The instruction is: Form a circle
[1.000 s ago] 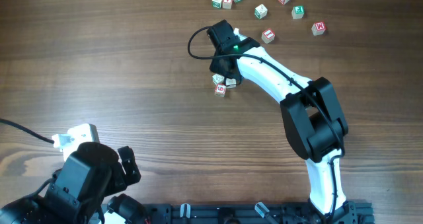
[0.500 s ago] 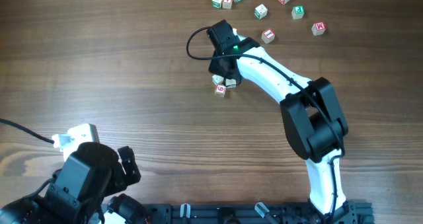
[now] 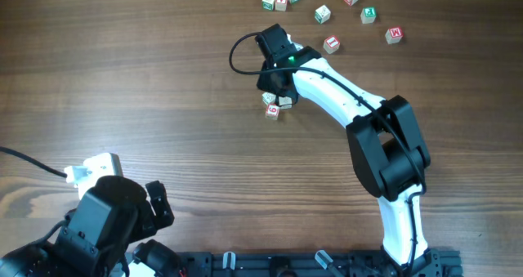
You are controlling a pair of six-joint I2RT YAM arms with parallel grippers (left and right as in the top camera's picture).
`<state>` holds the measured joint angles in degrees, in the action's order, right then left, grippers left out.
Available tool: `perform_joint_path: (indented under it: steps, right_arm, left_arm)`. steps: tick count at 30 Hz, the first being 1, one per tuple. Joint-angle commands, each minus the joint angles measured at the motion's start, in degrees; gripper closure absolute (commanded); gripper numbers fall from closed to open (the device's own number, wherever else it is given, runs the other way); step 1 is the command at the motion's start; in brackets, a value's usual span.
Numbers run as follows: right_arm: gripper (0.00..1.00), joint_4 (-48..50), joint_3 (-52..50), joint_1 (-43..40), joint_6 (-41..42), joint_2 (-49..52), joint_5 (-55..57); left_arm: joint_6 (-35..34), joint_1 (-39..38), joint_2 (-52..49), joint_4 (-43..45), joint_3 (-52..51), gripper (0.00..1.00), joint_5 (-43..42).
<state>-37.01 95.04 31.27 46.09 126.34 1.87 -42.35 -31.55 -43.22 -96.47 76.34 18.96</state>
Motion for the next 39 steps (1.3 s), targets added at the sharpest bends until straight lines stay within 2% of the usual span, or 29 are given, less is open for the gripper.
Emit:
perform_joint_path:
  steps: [1, 13, 22, 39]
  right_arm:
    - [0.95, 0.33, 0.96, 0.39, -1.33, 0.66, -1.14]
    - [0.96, 1.42, 0.96, 0.39, -2.60, 0.66, -2.19]
    - [0.95, 0.94, 0.96, -1.03, 0.59, 0.63, 2.84]
    - [0.95, -0.31, 0.96, 1.14, 0.35, 0.79, 2.36]
  left_arm:
    - [-0.72, 0.26, 0.11, -0.02, -0.11, 0.00, -0.07]
    - [-0.72, 0.26, 0.11, -0.02, -0.11, 0.00, -0.07]
    - [-0.72, 0.26, 0.11, -0.02, -0.11, 0.00, -0.07]
    - [-0.72, 0.26, 0.11, -0.02, -0.11, 0.00, -0.07]
